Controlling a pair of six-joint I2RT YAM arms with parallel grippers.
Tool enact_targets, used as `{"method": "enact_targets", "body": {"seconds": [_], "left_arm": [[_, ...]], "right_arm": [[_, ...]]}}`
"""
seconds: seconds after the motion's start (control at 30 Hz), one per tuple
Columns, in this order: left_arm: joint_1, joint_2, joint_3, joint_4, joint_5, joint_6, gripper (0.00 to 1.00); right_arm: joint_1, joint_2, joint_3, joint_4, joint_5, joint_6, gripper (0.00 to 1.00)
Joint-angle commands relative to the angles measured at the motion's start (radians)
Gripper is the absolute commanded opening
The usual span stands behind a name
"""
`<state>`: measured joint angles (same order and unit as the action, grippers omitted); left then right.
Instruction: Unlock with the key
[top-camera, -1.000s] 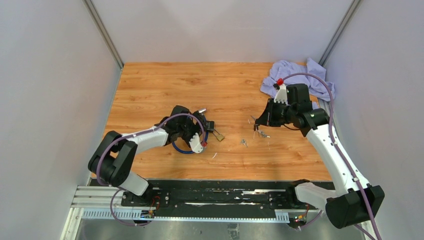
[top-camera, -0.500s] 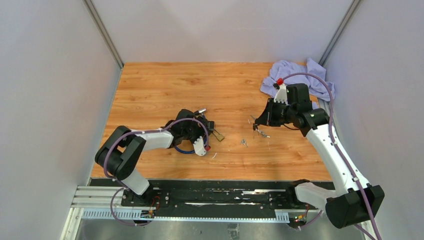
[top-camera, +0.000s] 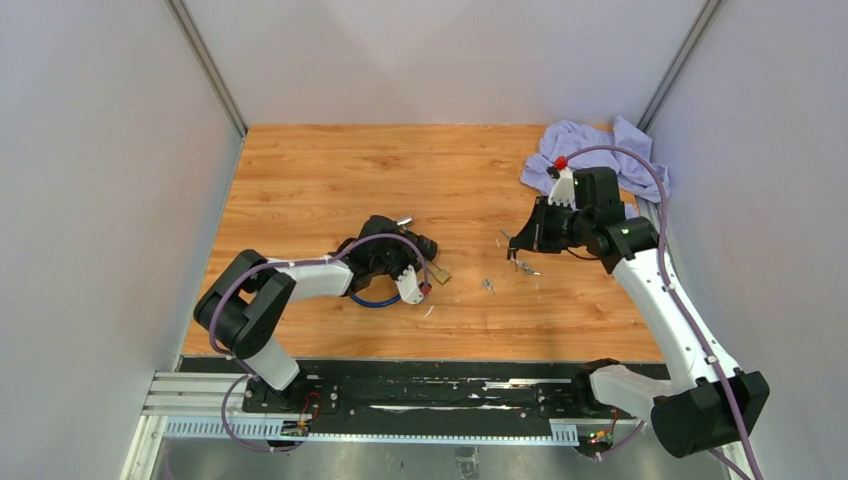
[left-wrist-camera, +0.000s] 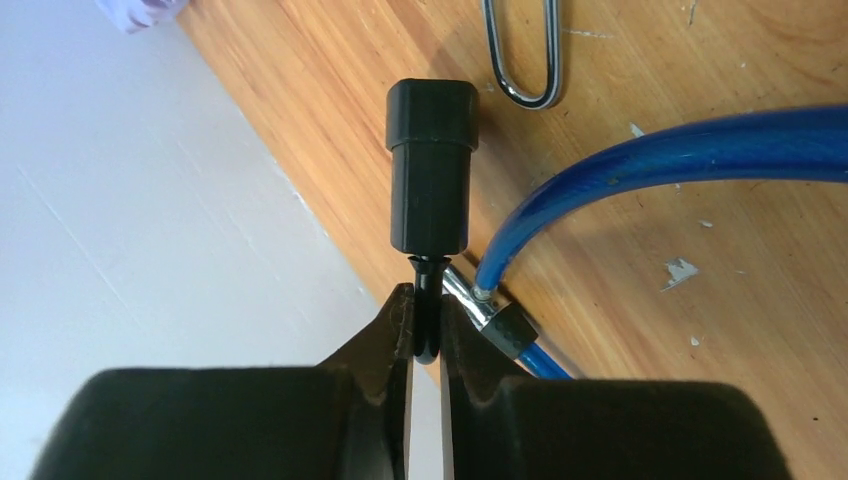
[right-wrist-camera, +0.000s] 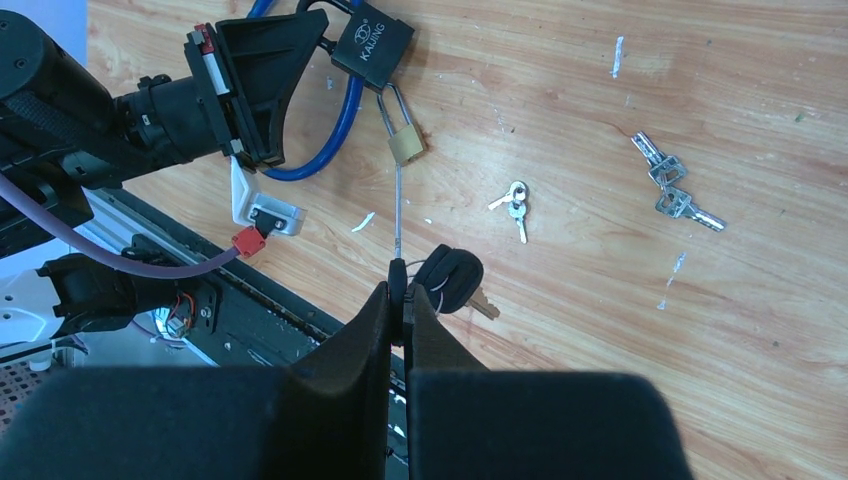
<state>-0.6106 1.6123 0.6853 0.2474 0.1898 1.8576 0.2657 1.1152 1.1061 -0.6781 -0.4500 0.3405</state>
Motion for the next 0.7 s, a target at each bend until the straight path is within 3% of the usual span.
{"method": "enact_targets", "body": {"seconds": [0.0,0.33,0.4,0.5,0.67], "left_arm": [[-0.024,-0.084,-0.001,0.083,0.015,0.016,0.06],[-0.037,-0.199,-0.027,0.030,-0.068,0.147,0.00],[-0.037,-0.238,-0.011,-0.096,-0.140,0.185,0.00],[-0.037,-0.307,0.041,-0.434,-0.281,0.203,0.00],[-0.038,-0.396,0.033,-0.701,-0.453,0.227,0.01]], "right_arm": [[0.014,-0.029,0.007,0.013,-0.023,0.009,0.01],[0.014,-0.057,-0.002,0.011,-0.036,0.012,0.00],[0.014,-0.066,-0.005,0.010,-0.038,0.010,0.01],[0.014,-0.072,-0.010,0.007,-0.041,0.007,0.01],[0.015,-0.080,-0.011,0.007,-0.052,0.007,0.01]]}}
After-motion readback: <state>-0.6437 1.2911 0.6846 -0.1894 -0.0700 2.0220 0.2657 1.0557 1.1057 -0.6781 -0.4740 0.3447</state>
